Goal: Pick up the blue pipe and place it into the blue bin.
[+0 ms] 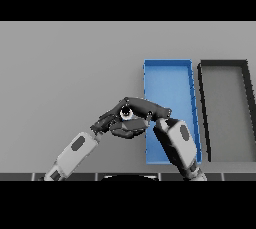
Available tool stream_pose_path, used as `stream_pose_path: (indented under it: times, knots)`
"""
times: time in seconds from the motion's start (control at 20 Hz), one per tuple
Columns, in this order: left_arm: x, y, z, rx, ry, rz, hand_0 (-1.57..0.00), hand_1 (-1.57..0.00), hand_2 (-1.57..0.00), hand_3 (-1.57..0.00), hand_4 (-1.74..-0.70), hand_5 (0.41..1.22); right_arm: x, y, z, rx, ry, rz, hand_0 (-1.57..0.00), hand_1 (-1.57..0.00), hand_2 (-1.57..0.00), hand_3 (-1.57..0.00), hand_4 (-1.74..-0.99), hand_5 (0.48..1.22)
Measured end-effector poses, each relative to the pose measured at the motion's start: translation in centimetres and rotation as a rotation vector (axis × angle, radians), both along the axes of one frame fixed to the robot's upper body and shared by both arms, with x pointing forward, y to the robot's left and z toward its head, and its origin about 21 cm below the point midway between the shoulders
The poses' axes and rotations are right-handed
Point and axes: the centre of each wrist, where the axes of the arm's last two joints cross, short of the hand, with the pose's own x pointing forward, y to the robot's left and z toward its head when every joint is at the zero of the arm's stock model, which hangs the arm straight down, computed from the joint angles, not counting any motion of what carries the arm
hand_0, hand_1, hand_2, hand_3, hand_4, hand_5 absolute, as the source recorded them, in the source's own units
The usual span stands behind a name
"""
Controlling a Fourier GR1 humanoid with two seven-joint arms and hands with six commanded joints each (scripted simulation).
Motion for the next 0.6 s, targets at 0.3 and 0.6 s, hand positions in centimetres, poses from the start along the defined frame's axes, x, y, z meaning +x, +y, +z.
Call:
stream_pose_path:
  times: [0.3, 0.6]
  knots:
    - [-0.3, 0.8, -0.4, 0.030, 0.022, 0.007, 0.00, 0.00, 0.00, 0.00, -0.87, 0.509, 0.9, -0.3, 4.7, 0.081, 0.103, 0.013, -1.57, -1.57, -1.57, -1.57, -1.492, 1.221]
    - [-0.3, 0.7, -0.5, 0.018, 0.010, -0.005, 0.00, 0.00, 0.00, 0.00, -0.87, 0.484, 3.4, -2.1, 12.0, 0.167, -0.051, -0.045, -1.57, -1.57, -1.57, -1.57, -1.496, 1.221]
